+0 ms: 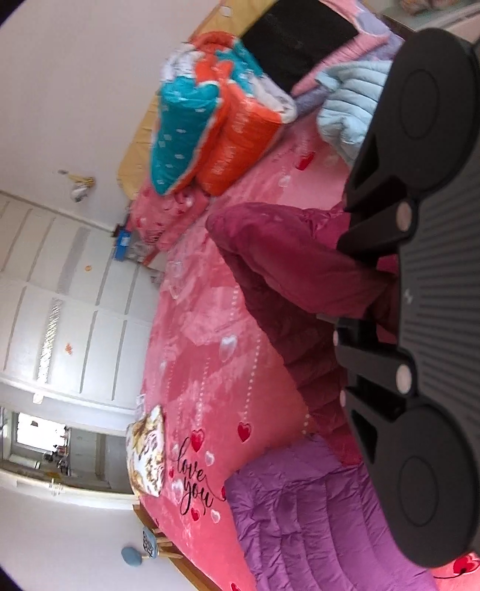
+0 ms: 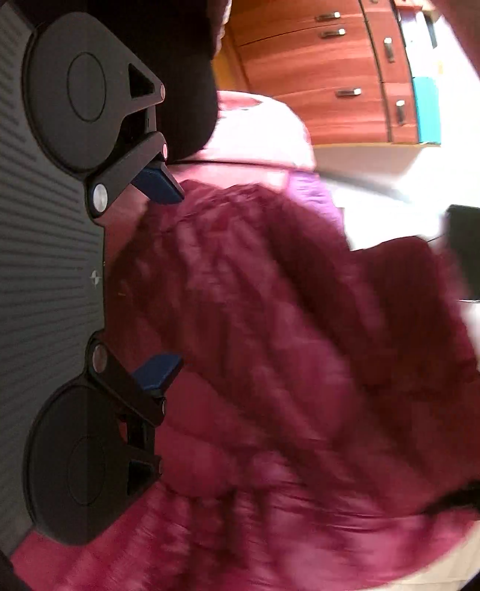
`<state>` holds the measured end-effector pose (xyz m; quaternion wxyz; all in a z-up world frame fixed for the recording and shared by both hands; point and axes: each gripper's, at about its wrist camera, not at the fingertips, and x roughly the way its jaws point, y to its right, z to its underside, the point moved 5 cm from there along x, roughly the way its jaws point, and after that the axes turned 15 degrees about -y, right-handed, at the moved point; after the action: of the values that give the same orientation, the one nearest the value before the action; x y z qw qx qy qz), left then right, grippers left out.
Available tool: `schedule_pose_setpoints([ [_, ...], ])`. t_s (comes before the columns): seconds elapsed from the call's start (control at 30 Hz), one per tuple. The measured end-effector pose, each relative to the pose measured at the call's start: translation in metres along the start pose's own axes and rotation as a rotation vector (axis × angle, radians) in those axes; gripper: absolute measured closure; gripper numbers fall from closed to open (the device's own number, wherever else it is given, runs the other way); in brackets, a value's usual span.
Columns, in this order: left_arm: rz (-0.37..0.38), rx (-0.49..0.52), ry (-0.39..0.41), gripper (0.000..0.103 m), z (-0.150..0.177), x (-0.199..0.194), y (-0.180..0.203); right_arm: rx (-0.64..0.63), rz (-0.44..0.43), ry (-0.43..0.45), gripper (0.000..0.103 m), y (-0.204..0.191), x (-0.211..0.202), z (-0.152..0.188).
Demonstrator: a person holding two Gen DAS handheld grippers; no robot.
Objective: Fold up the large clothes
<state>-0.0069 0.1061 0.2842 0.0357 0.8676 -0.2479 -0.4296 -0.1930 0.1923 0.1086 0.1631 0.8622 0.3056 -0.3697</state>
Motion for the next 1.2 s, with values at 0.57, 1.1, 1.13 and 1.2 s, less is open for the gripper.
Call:
schedule_pose_setpoints([
  [0.57,-0.058,-0.473,0.327,0.096,0.057,-0.102,-0.176,0.465,-0.089,0.079,0.0,0.096,0.04,-0.012],
  [1.1,-0.368,-0.887,0.341,0.096,0.185,-0.122,-0.356,0.1,0.081,0.065,0.0,0.091,0.144,-0.106],
  [1.13,-0.383,-0.894,0.33,0.096,0.192,-0.122,-0.36,0.071,0.078,0.043,0.0,0.09,0.151,-0.104],
  [1.2,-0.4,-0.914,0.301,0.096,0.208,-0.116,-0.369,0.019,0.07,0.021,0.0,0.086,0.154,-0.093],
])
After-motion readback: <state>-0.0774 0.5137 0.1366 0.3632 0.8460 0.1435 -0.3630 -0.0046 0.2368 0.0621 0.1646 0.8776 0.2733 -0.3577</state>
